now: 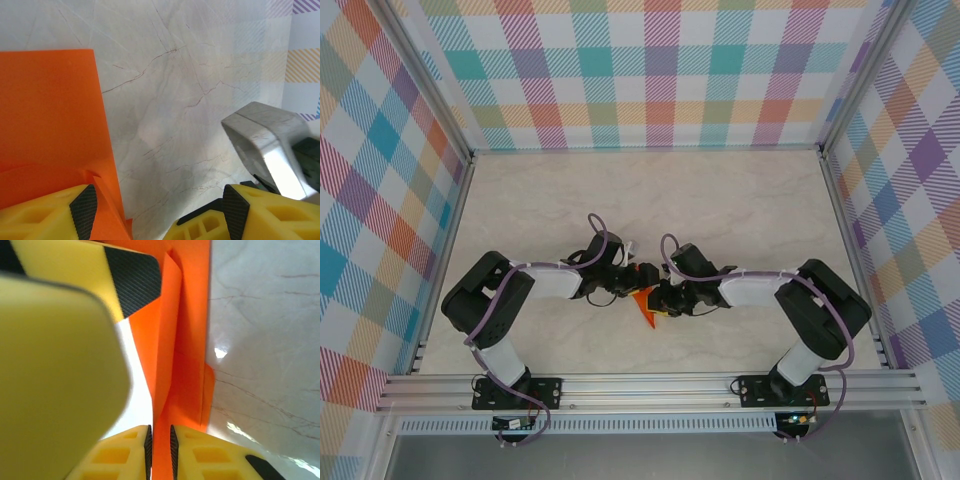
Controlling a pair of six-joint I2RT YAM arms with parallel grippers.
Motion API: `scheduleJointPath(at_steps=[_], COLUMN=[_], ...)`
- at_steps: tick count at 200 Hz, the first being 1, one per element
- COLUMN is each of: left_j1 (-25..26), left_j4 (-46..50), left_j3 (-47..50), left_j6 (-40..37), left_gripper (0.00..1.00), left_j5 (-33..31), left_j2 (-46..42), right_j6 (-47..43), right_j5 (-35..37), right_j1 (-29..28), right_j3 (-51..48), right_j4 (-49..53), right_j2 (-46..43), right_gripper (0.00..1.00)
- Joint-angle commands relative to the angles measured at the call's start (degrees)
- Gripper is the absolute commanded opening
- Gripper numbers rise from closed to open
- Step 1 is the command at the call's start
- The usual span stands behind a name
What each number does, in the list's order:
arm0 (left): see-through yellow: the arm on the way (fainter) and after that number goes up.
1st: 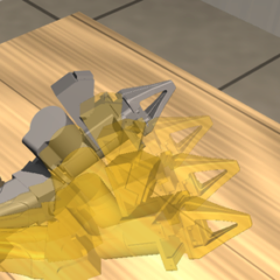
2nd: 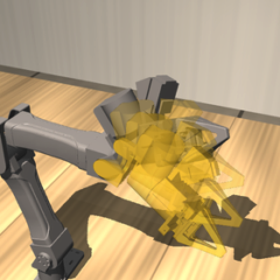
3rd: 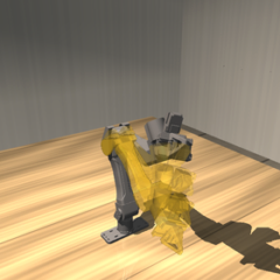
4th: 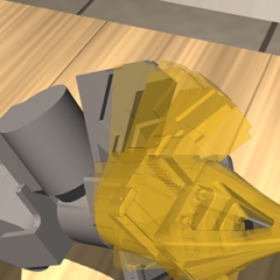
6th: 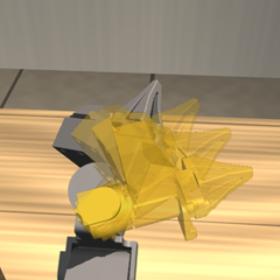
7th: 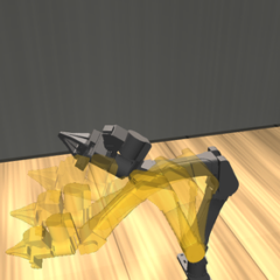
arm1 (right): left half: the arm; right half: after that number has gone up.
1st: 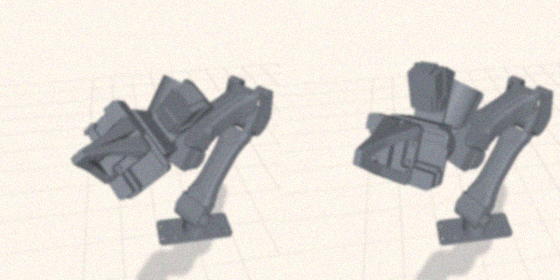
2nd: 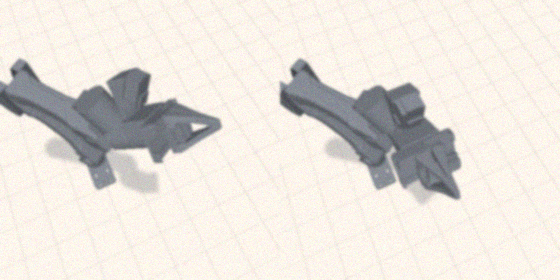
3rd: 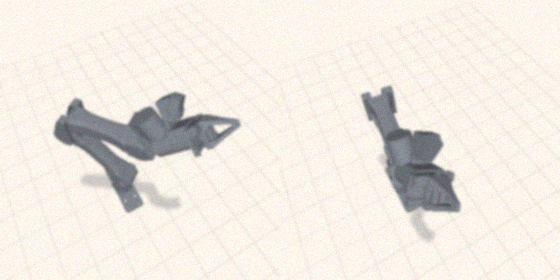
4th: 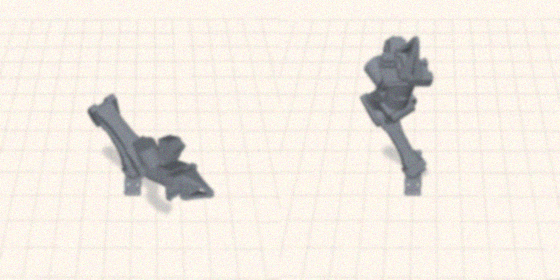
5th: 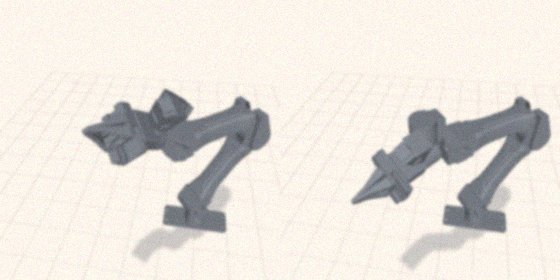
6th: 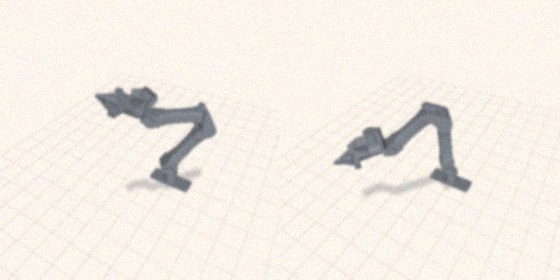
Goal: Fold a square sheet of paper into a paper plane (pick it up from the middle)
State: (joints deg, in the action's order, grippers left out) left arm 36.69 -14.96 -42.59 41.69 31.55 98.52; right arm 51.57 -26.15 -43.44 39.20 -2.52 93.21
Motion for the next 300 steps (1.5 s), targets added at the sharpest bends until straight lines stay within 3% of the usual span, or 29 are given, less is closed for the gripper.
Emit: scheduleJointPath(at_steps=[1,50,97,164,208,267,300], left_j1=[1.1,1.1,1.1,1.1,1.1,1.1,1.1], left_j4=[3.9,3.7,3.2,2.7,0.1,-0.9,0.0], left_j3=[-0.3,0.0,0.4,1.2,3.5,6.0,5.9], left_j6=[-1.0,-0.3,1.6,3.3,7.9,12.1,12.3], left_gripper=[0.70,0.69,0.69,0.69,0.67,0.66,0.66], left_j5=[0.4,-0.3,-1.6,-2.6,-5.1,-8.2,-8.7], left_j2=[1.0,1.7,2.5,1.8,0.3,-1.3,-2.2], right_j6=[-0.1,-1.3,-2.2,0.2,2.5,-4.7,-9.6], right_j5=[-1.3,-3.8,-5.3,-4.2,-4.9,-3.0,-1.4], right_j1=[0.0,-0.2,-0.2,-0.8,-2.0,-3.1,-3.9], right_j3=[-0.7,-4.2,-6.3,-6.7,-8.0,-7.2,-6.5], right_j4=[0.3,-3.9,-3.7,-3.2,-8.1,-1.5,3.6], right_j2=[1.9,1.6,3.8,-3.1,-2.5,-3.7,-4.1], right_gripper=[0.17,0.08,0.13,0.22,0.19,0.13,0.15])
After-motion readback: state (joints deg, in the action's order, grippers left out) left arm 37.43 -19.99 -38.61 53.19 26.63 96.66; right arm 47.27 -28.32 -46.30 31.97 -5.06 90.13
